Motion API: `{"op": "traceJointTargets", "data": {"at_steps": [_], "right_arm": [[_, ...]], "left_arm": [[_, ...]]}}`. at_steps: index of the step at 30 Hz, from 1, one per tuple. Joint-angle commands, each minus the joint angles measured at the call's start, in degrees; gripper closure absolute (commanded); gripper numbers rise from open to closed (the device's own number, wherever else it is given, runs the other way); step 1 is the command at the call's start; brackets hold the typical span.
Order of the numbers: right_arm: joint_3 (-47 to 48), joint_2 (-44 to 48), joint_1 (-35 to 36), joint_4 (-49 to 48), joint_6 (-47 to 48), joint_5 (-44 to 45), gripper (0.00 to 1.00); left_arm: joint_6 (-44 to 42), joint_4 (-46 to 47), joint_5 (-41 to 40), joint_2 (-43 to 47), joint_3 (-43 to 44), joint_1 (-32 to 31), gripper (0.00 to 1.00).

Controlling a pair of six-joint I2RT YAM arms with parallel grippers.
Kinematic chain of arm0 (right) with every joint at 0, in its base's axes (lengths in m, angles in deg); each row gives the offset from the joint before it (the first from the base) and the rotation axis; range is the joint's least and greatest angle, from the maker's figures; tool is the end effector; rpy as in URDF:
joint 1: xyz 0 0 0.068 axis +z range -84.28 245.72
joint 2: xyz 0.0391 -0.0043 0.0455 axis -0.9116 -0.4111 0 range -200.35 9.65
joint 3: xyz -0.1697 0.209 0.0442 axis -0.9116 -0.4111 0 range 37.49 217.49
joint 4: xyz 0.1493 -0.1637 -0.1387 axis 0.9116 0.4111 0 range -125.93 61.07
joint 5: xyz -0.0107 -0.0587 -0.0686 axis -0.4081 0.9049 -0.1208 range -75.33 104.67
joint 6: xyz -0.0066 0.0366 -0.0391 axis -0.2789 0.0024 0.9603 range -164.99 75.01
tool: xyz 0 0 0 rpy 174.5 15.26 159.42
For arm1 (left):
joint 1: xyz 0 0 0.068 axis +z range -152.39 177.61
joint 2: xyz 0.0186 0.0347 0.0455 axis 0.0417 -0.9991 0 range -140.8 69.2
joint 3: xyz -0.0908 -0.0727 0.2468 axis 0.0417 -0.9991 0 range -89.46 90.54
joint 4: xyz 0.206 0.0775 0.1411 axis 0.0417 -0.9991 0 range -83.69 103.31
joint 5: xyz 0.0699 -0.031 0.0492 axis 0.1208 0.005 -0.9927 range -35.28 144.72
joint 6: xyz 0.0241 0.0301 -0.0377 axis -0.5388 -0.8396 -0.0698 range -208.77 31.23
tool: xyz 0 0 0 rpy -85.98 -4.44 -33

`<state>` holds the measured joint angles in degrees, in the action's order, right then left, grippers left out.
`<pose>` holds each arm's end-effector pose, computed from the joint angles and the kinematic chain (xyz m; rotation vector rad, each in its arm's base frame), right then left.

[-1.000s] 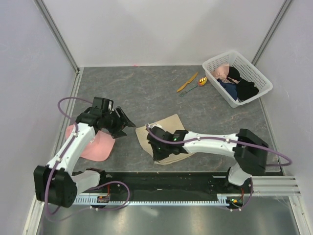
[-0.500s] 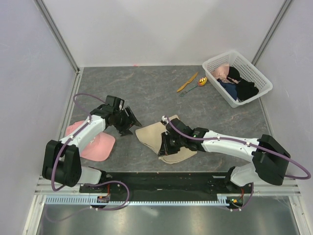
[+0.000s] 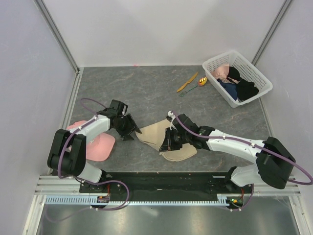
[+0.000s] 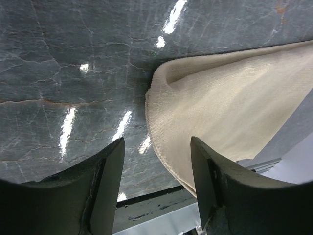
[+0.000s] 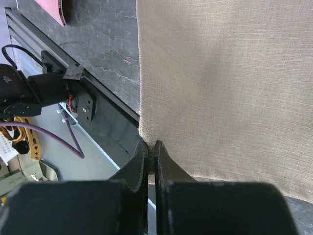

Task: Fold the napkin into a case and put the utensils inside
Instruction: Pick up the lower triangle-folded napkin from the center of the board.

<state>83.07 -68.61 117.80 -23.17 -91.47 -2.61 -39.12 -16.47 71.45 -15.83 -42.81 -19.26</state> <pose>0.1641 0.2278 0.2132 -0.2934 2.6329 1.0834 0.2522 -0.0872 0.1711 -0.7417 2.8135 -0.6654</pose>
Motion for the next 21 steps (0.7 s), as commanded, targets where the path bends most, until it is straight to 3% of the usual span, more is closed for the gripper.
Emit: {"op": "traceJointTargets", "data": {"at_steps": [1,10,21], "right_arm": [[-0.3,2.2,-0.8,-3.0,-0.7,-2.0,1.00],[-1.5,2.3,-1.4,-4.7,-1.3,-3.0,1.00],[-6.2,5.3,-1.4,-6.8,-1.6,-4.3,1.00]], "left_arm": [[1.6,4.8,1.9,-1.6,-0.6,-0.3,0.36],[2.8,10.4,2.8,-5.0,-1.6,-1.9,0.40],[1.7,11.1,-1.3,-4.7,-1.8,-2.3,0.66]]}}
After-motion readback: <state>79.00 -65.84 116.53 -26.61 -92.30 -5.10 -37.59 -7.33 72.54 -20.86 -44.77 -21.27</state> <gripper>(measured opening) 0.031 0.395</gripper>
